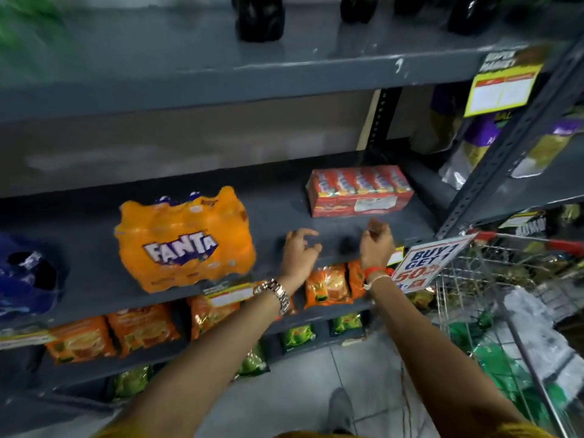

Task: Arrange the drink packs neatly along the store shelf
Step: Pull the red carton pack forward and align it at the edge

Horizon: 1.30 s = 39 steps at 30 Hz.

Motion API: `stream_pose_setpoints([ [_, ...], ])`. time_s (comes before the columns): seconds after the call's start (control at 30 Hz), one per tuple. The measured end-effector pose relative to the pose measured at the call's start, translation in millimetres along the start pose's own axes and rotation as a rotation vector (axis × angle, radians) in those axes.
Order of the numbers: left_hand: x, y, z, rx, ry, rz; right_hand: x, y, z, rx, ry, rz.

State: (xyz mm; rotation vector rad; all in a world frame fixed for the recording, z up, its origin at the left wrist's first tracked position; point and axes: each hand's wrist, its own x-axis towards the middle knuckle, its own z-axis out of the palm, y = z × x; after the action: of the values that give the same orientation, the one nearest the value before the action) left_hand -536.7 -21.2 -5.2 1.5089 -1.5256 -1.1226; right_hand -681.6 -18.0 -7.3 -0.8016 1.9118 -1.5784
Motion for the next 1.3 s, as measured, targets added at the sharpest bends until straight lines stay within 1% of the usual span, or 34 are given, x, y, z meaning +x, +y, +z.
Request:
stream_pose_setpoints([
  [0.03, 18, 7, 5, -0.027, 0.016, -0.034, 18, -1, -7, -0.008, 0.014, -0.003],
  [0.13, 69, 22, 19, -0.169, 0.153, -0.120, 75, -3, -29, -0.089, 0.046, -0.019],
  [0.17, 79, 29, 22, -0.206, 0.172, -0.142, 93, -1, -35, -0.115, 0.049, -0.013],
  [0.23, 96, 38, 23, -0.243, 0.158, -0.164, 120, -2, -46, -0.173, 0.027, -0.010],
  [0.3, 116, 42, 31, -0.345, 0.126, -0.222, 146, -5, -57, -0.194, -0.026, 0.012],
  [0.37, 128, 45, 35, -0.476, 0.085, -0.300, 163, -9, -59, -0.184, -0.111, 0.066],
  [0.43, 134, 56, 42, -0.557, 0.056, -0.362, 181, -12, -60, -0.214, -0.203, 0.127],
  [0.53, 143, 66, 46, -0.544, -0.014, -0.394, 196, -14, -54, -0.227, -0.290, 0.168],
  [0.67, 146, 70, 44, -0.496, -0.024, -0.441, 207, -7, -44, -0.160, -0.333, 0.191],
  [0.8, 141, 76, 44, -0.506, 0.003, -0.475, 202, -20, -45, -0.172, -0.308, 0.188],
  [0.9, 141, 76, 44, -0.552, 0.070, -0.451, 202, -20, -46, -0.143, -0.299, 0.151],
  [0.97, 137, 76, 42, -0.530, 0.072, -0.429, 200, -20, -49, -0.122, -0.272, 0.132],
  [1.03, 130, 75, 39, -0.523, 0.063, -0.444, 197, -18, -52, -0.108, -0.235, 0.136],
  [1.2, 119, 67, 34, -0.629, 0.098, -0.514, 188, -17, -64, -0.008, -0.137, 0.154],
  [1.3, 115, 67, 33, -0.677, 0.101, -0.512, 180, -24, -67, 0.032, -0.114, 0.151],
])
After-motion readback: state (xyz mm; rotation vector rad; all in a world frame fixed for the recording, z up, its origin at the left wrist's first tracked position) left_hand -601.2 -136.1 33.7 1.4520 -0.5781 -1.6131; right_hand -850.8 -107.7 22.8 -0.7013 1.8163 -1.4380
